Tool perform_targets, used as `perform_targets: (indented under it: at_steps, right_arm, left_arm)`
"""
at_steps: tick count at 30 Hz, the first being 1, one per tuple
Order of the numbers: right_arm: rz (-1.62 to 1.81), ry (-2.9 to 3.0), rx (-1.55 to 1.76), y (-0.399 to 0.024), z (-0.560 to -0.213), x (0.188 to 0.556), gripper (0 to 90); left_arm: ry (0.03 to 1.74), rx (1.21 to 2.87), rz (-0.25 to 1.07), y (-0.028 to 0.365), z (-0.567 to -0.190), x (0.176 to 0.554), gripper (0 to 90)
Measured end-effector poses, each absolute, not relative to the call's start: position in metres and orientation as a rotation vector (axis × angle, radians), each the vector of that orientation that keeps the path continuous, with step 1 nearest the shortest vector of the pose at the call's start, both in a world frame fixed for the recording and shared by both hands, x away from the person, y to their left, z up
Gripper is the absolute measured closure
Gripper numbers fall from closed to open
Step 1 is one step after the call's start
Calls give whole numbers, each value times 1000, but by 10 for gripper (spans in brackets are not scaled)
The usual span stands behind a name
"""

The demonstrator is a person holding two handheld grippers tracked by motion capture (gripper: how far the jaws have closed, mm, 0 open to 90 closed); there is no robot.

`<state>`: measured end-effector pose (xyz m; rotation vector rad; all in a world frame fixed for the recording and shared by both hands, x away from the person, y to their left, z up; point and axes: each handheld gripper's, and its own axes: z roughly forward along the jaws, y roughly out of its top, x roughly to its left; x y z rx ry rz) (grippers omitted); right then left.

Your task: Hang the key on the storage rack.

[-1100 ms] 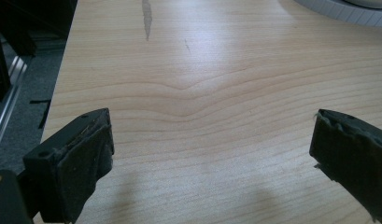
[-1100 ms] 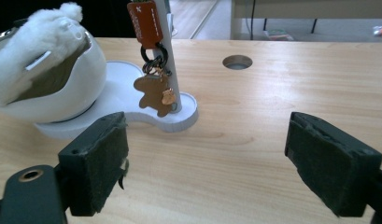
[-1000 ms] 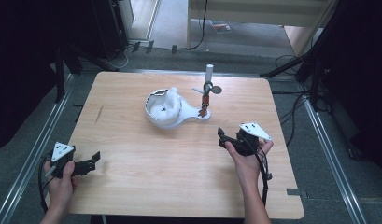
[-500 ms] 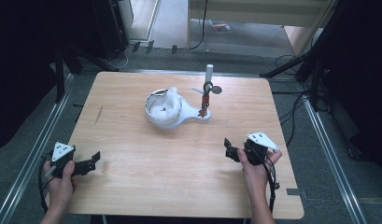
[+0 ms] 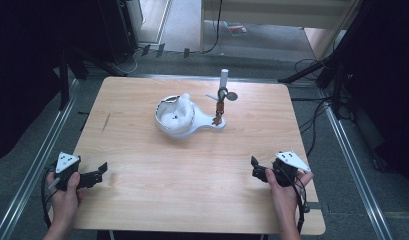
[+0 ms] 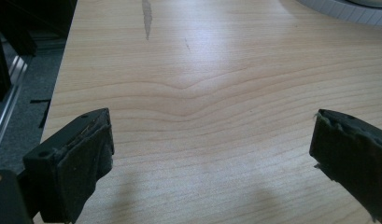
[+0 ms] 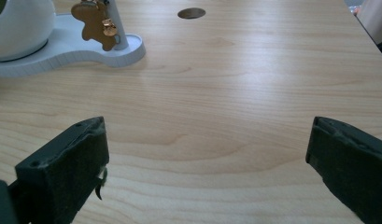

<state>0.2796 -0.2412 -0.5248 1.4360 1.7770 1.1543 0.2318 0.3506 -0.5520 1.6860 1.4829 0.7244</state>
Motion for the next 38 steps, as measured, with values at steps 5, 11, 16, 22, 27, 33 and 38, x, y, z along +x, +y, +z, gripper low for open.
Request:
perform_targets:
  at_steps: [5,11,16,22,27,33,38]
  right_arm:
    - [1141,1775,1457,-251,-530,272,0]
    - [1177,1755,1482,-266,-533,265,0]
    - [1175,1749,1488,-275,-537,259,0]
    - [1140,1728,1494,-287,-541,251,0]
    - [1118,1727,1500,-300,-546,243,0]
    - [1122,1711,1494,-309,-546,238,0]
    - [1118,1710,1479,-307,-546,238,7]
  left_arm:
    - [1483,1686,724,351,-552,232,4]
    - [1483,1686,724,350,-552,232,4]
    - [1484,1686,724,351,-552,232,4]
    - [1483,1687,724,351,-552,232,4]
    - [1486,1688,723,350,-552,232,4]
    - [1487,1689,722,350,-552,232,4]
    - [1490,1693,721,350,-552,234,4]
